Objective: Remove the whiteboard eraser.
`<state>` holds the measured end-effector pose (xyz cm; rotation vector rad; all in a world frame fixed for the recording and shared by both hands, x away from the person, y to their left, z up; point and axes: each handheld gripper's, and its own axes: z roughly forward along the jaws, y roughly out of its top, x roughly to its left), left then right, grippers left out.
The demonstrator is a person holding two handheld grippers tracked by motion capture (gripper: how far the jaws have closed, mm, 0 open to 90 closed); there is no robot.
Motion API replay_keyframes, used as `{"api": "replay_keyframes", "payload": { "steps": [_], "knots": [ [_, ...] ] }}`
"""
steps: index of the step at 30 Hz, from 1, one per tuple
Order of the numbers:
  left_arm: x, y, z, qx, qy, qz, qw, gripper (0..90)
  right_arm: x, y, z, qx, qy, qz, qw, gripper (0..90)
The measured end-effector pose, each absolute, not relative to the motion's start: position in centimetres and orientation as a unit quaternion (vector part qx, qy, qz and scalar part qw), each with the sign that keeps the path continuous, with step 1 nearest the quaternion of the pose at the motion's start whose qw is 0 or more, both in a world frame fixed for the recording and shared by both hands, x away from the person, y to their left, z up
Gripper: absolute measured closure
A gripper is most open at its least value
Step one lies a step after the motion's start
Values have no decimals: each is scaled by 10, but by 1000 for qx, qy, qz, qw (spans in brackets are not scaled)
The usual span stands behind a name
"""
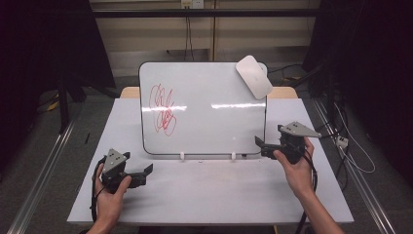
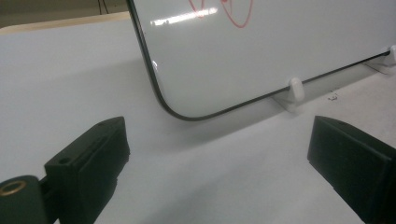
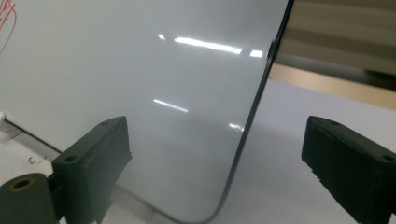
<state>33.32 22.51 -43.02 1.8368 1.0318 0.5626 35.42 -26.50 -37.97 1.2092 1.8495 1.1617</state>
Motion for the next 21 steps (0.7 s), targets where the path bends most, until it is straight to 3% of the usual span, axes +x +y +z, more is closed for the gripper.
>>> {"api": "replay_keyframes", "payload": {
  "steps": [9, 21],
  "knots": [
    [330, 229, -430, 745, 422, 230, 462, 53, 378, -256, -342, 410, 721, 433, 351, 61],
    [330, 231, -430, 748, 420, 226, 461, 55, 417, -249, -303, 387, 732, 402, 391, 128]
  ]
}}
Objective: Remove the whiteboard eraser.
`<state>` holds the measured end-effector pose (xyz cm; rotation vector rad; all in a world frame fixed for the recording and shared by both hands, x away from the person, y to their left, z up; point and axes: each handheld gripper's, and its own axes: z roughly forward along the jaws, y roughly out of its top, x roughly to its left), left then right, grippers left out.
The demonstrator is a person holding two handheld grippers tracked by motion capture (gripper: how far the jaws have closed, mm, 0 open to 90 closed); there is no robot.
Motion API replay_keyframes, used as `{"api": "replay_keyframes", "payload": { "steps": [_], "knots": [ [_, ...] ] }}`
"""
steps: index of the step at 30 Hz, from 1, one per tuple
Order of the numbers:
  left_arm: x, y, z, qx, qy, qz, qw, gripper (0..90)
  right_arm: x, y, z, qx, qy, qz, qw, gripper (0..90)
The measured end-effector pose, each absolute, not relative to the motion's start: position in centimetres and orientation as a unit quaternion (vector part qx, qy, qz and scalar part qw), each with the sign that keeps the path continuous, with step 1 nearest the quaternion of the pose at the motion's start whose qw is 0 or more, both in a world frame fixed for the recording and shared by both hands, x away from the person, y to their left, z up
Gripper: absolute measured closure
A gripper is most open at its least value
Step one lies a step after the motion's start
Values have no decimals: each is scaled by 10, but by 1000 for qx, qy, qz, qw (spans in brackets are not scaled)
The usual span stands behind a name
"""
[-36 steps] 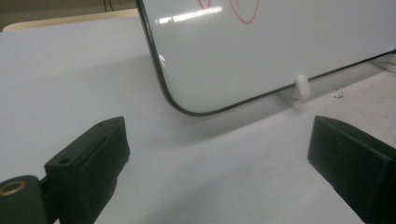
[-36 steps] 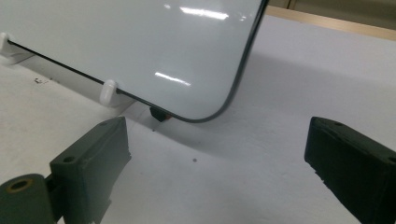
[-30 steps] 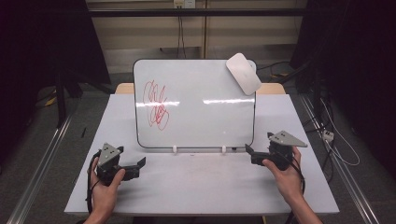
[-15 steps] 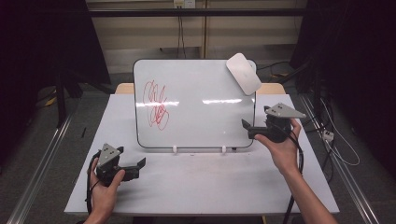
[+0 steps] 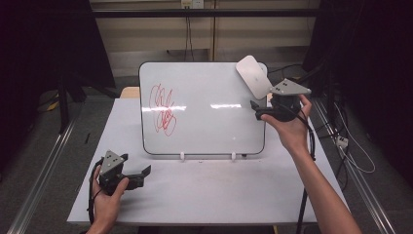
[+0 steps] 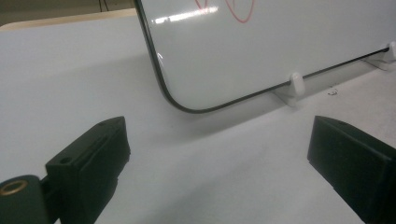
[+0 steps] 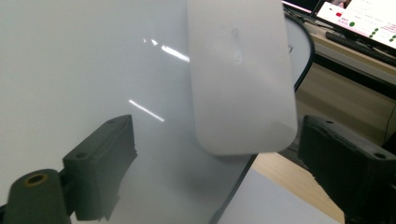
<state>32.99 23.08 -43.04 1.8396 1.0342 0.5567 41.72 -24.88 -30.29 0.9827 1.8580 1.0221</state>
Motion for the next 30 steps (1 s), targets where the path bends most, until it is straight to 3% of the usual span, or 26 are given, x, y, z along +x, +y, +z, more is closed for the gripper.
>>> {"api": "replay_keyframes", "payload": {
  "steps": [11, 30],
  "knots": [
    [330, 229, -431, 749, 417, 227, 462, 55, 448, -236, -282, 374, 736, 381, 416, 191],
    [331, 231, -431, 748, 421, 225, 461, 55, 477, -216, -283, 359, 755, 334, 436, 257]
  ]
}}
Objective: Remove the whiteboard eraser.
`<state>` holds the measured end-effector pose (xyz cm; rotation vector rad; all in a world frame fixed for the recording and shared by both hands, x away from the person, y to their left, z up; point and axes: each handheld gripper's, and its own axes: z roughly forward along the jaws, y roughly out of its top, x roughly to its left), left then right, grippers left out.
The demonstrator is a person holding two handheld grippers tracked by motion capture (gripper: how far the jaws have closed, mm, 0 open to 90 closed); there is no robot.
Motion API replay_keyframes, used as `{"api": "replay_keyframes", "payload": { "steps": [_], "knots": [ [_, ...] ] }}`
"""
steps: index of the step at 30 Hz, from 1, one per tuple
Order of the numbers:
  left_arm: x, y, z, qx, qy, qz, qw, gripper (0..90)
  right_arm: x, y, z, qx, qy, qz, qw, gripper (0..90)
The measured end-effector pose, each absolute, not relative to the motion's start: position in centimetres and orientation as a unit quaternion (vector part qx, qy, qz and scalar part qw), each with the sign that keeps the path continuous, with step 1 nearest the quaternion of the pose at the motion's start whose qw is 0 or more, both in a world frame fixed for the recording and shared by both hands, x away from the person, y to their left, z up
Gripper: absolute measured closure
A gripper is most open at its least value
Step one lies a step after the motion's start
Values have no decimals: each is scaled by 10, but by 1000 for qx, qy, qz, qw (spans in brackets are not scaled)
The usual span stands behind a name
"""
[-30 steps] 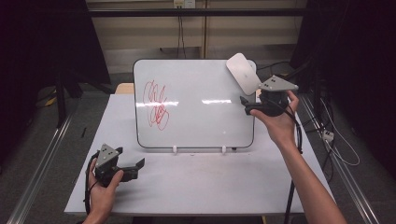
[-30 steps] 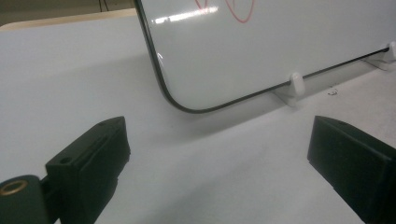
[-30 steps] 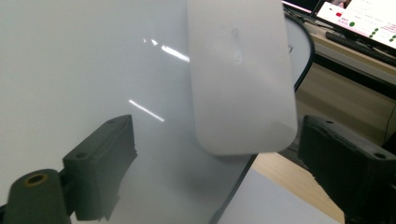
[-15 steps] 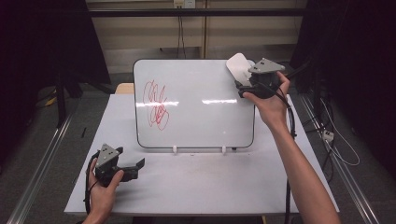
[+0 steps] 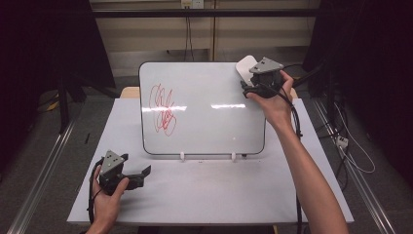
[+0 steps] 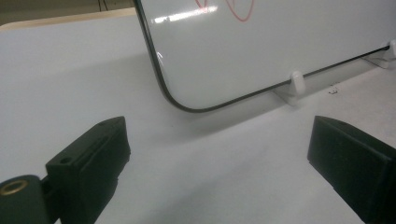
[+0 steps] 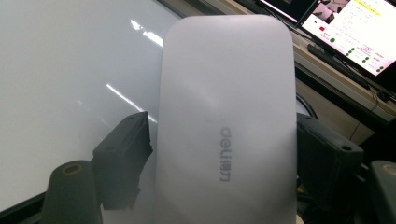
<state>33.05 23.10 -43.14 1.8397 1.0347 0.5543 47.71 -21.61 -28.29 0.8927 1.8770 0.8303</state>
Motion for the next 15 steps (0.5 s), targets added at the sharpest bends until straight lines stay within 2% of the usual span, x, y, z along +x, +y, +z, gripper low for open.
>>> {"api": "replay_keyframes", "payload": {
  "steps": [5, 15],
  "knots": [
    [330, 230, -432, 750, 419, 224, 461, 56, 479, -215, -283, 358, 758, 318, 443, 296],
    [331, 229, -432, 752, 417, 225, 459, 56, 482, -212, -285, 361, 757, 306, 451, 297]
  ]
}}
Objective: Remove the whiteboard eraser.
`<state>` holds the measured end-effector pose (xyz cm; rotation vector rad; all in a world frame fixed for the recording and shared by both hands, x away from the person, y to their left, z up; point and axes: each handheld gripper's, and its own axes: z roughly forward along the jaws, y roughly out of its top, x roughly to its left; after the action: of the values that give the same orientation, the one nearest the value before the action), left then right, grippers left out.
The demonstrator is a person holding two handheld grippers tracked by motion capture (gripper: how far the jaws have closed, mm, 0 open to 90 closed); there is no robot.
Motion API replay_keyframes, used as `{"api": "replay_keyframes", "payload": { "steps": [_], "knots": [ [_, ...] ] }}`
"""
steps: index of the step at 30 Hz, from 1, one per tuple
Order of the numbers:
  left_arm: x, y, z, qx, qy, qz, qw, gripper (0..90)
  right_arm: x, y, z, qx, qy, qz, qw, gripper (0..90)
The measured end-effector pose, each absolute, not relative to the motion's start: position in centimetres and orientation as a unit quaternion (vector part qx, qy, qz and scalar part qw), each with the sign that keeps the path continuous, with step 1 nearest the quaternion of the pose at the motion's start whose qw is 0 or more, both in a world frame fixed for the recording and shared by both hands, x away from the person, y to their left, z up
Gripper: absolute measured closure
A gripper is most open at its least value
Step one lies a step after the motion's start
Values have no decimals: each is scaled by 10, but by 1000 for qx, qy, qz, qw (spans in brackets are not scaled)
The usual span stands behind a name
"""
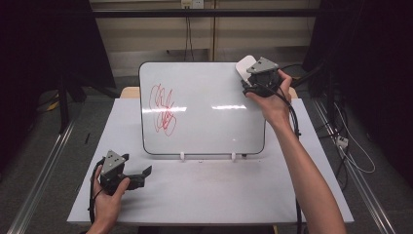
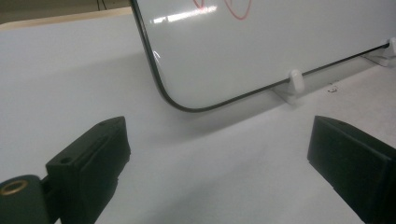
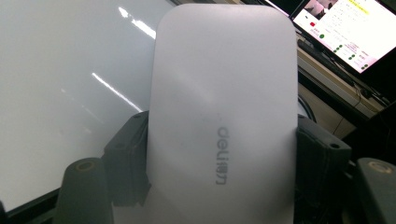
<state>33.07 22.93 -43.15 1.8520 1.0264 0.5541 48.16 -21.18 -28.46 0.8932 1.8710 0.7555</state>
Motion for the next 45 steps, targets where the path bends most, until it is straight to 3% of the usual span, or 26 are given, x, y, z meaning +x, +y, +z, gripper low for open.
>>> {"api": "replay_keyframes", "payload": {
  "steps": [36, 45],
  "knots": [
    [330, 233, -431, 748, 423, 229, 457, 54, 473, -225, -278, 376, 747, 374, 402, 313],
    [330, 231, -432, 748, 423, 228, 458, 54, 459, -224, -271, 361, 746, 379, 413, 312]
  ]
}}
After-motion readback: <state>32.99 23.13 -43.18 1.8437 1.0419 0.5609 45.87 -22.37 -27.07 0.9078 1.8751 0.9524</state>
